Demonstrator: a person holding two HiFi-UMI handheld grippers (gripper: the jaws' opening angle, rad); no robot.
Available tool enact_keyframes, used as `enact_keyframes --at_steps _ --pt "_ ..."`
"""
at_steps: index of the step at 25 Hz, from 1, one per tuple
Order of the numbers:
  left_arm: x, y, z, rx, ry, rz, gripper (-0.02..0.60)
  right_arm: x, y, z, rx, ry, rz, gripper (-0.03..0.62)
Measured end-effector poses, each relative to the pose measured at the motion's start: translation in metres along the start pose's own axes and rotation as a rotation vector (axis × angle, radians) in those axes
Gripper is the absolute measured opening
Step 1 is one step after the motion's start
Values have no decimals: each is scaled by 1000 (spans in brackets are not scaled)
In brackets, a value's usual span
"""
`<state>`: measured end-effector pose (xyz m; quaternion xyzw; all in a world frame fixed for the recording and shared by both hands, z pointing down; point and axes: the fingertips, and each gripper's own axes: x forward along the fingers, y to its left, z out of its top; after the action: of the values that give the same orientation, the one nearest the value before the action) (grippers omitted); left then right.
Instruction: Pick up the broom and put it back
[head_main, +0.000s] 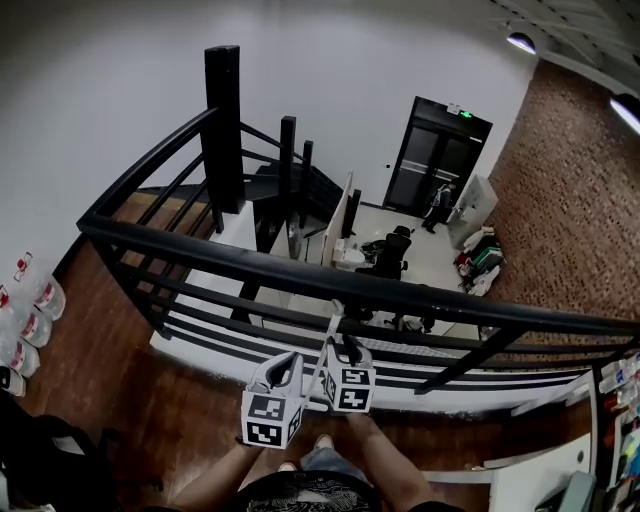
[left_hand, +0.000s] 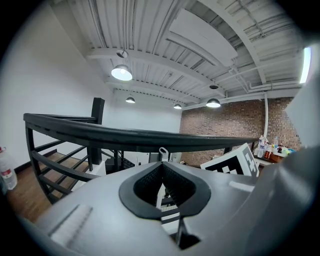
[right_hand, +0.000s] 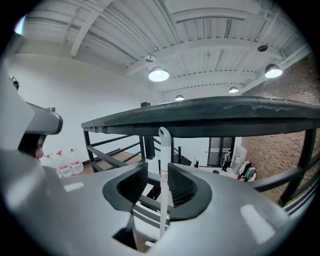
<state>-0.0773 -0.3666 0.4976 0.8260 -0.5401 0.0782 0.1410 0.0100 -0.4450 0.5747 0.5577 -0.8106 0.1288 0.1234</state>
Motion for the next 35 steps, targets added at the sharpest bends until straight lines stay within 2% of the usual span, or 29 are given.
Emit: enact_keyframes --at_steps 9,18,23,35 --pt "-20 -19 -9 -52 -26 -48 5 -78 27 29 -22 -87 7 89" --pt "-49 -40 -12 -49 -51 -54 5 -141 53 41 -43 -164 30 40" --pt "-72 -68 -15 -43 -64 -45 5 -187 59 41 -44 -202 60 0" --pt "-145 -158 -29 -18 -103 -24 5 -298 60 22 -44 -262 143 0"
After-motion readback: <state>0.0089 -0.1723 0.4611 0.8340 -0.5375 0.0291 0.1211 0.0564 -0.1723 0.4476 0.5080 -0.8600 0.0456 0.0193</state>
